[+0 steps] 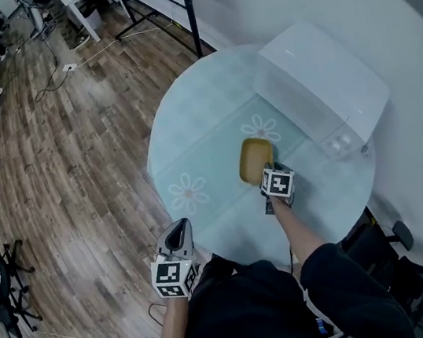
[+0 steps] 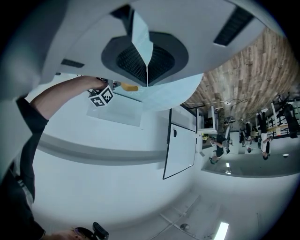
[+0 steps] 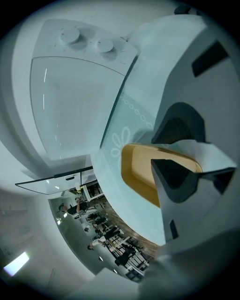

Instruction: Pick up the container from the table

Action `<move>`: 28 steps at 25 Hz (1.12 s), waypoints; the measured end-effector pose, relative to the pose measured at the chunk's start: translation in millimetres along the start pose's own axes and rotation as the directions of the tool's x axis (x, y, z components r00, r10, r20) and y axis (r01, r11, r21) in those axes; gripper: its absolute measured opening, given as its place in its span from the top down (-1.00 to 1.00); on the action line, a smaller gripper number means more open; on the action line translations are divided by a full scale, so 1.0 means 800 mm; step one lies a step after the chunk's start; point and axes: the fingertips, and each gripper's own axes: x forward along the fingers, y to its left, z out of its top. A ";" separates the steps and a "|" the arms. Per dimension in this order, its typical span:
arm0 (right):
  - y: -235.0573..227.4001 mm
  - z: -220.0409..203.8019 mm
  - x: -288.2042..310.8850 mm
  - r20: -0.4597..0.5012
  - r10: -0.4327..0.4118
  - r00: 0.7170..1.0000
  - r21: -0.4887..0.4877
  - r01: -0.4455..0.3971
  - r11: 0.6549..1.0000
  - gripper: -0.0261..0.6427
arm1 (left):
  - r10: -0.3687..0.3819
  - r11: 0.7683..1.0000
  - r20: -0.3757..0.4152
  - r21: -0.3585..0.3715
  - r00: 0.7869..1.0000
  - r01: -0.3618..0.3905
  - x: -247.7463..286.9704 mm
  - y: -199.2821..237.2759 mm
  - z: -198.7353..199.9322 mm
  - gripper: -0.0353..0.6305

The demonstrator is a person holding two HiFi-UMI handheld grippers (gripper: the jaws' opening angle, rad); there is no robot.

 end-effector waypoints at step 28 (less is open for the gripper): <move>-0.001 -0.029 0.017 -0.150 0.052 0.987 0.109 -0.036 0.993 0.84 | -0.010 1.000 -0.027 0.013 1.000 0.010 -0.011 0.001 -0.006 0.84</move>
